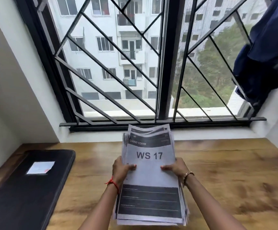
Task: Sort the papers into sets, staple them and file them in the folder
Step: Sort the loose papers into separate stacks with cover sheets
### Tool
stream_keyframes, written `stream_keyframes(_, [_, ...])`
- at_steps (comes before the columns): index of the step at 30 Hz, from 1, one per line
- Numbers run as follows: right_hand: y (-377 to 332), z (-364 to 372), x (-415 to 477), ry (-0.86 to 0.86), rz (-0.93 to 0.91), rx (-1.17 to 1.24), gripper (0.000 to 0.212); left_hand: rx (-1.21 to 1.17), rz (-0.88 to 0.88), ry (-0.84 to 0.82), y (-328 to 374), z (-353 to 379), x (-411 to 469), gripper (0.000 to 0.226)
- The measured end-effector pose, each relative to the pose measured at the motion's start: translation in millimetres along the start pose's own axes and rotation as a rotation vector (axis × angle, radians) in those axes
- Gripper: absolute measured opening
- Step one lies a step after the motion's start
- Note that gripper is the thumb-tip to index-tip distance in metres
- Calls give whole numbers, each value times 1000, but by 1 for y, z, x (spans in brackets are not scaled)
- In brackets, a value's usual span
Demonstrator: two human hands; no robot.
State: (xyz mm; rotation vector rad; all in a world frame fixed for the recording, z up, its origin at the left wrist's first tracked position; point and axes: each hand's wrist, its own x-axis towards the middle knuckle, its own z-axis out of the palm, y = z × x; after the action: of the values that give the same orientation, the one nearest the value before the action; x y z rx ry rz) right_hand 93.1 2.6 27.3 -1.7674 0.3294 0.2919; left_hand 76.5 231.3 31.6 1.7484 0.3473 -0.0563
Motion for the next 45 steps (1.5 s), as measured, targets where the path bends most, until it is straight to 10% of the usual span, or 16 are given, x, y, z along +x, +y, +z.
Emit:
stream_keyframes(9, [27,10,21,259,73,-562,61,825,158,-101,-55,23,-38,114])
stream_keyframes(14, [8,30,31,150,-179,-897,66,1106,676,-508,-73,30,-79,121])
stream_keyframes(18, [-3,53,50,-34,-316,-1050,64,1397,683,-663,-97,36,-98,121])
stream_keyframes(34, [-32,104,133,-207,-354,-1149,43,1374,677,-508,-108,26,-94,94])
stream_keyframes(45, [-25,100,130,-208,-434,-1207,43,1305,521,-501,-103,26,-86,119])
